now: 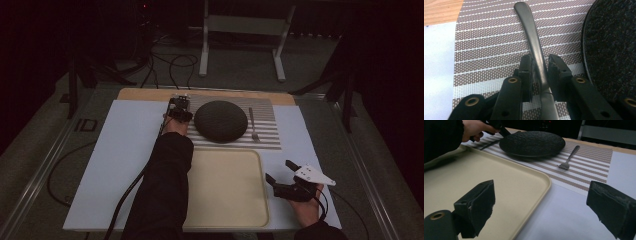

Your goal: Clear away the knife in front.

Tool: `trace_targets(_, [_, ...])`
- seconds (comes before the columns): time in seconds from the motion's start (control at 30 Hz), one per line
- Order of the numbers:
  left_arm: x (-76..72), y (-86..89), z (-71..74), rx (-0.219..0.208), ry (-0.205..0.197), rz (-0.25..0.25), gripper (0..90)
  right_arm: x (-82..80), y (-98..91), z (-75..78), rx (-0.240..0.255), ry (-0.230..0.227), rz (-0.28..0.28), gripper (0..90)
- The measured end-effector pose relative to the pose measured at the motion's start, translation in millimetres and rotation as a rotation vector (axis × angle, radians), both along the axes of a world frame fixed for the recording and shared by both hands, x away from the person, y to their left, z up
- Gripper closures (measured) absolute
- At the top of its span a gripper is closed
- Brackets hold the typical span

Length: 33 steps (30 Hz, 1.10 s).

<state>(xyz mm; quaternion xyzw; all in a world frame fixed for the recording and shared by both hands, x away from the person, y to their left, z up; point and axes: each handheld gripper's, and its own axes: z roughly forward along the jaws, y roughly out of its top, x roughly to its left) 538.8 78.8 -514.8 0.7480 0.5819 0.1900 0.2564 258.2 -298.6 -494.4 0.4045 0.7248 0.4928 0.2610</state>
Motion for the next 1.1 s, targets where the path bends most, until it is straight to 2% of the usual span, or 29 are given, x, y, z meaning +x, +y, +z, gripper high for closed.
trace_targets(0.17, [0.2, -0.9, 0.4, 0.004, 0.003, 0.006, 79.6, 0.2, 0.0, -0.2, -0.002, 0.002, 0.001, 8.4])
trace_targets(0.37, [-0.1, -0.6, 0.3, 0.003, 0.002, 0.006, 80.3, 0.2, -0.8, -0.2, 0.002, 0.004, 0.001, 8.4])
trace_targets(0.5, [-2.3, -1.3, 1.9, 0.044, -0.006, 0.001, 80.4, 0.5, -1.3, -0.7, -0.005, 0.008, 0.000, 8.4])
trace_targets(0.57, [-2.3, -1.3, 1.9, 0.044, -0.006, 0.001, 80.5, 0.7, -1.4, -1.0, -0.003, 0.009, -0.002, 8.4])
trace_targets(0.6, [-2.9, 4.2, 4.1, 0.048, -0.009, 0.008, 80.5, 1.1, -1.8, -1.3, -0.002, 0.012, -0.003, 8.4])
trace_targets(0.77, [-4.0, 9.1, 7.2, 0.045, -0.016, 0.021, 80.5, 1.0, -2.0, -1.4, -0.004, 0.013, -0.004, 8.4])
trace_targets(0.8, [-6.0, 12.0, 11.3, 0.026, -0.024, 0.040, 80.5, 1.3, -1.8, -1.5, -0.007, 0.014, -0.002, 8.4])
trace_targets(1.1, [-13.3, 16.1, 22.4, 0.012, -0.051, 0.037, 80.5, 1.0, -1.2, -1.5, -0.009, 0.015, -0.002, 8.4])
